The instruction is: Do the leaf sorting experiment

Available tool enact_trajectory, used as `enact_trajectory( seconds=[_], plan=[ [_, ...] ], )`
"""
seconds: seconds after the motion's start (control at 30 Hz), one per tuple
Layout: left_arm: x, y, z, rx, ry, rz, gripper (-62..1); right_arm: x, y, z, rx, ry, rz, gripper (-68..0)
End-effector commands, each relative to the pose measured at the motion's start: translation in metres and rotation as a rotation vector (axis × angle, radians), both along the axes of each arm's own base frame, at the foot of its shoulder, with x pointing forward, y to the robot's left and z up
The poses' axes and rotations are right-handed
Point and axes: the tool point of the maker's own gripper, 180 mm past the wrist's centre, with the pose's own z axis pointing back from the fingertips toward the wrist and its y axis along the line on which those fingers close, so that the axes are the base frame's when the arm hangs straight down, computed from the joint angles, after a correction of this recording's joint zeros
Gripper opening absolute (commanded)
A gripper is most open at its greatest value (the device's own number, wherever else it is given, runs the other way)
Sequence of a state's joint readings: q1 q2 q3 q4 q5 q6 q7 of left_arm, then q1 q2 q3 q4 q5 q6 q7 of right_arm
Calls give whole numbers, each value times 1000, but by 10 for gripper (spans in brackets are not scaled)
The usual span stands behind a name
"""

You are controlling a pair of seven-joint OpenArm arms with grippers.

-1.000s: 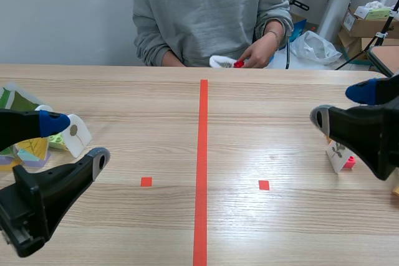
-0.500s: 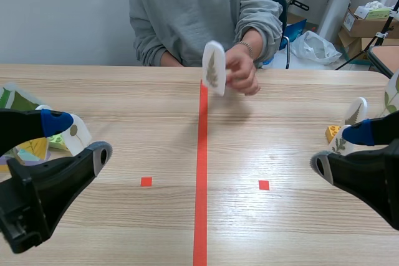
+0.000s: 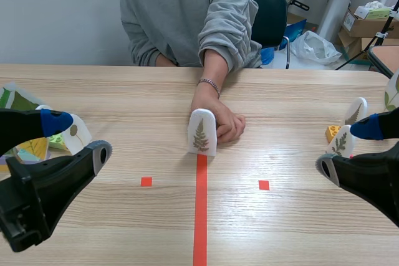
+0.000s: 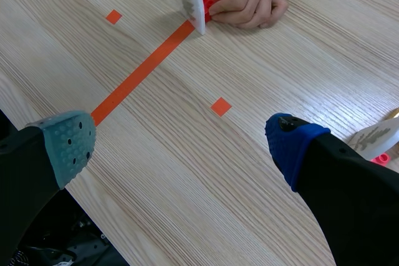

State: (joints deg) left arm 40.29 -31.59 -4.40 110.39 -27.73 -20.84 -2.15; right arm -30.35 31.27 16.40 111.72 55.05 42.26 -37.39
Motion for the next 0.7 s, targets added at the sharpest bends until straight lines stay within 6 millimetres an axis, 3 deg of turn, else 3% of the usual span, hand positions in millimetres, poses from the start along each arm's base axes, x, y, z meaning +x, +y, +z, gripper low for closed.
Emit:
enact_trajectory(
  seconds=[0.0, 0.67],
  plan=[
    [1, -4, 8, -27, -21, -1, -142, 3, 4, 10, 15, -36, 20, -117],
    [1, -3, 8, -27, -22, -1, -142, 4, 5, 12, 22, -43, 19, -117]
  ],
)
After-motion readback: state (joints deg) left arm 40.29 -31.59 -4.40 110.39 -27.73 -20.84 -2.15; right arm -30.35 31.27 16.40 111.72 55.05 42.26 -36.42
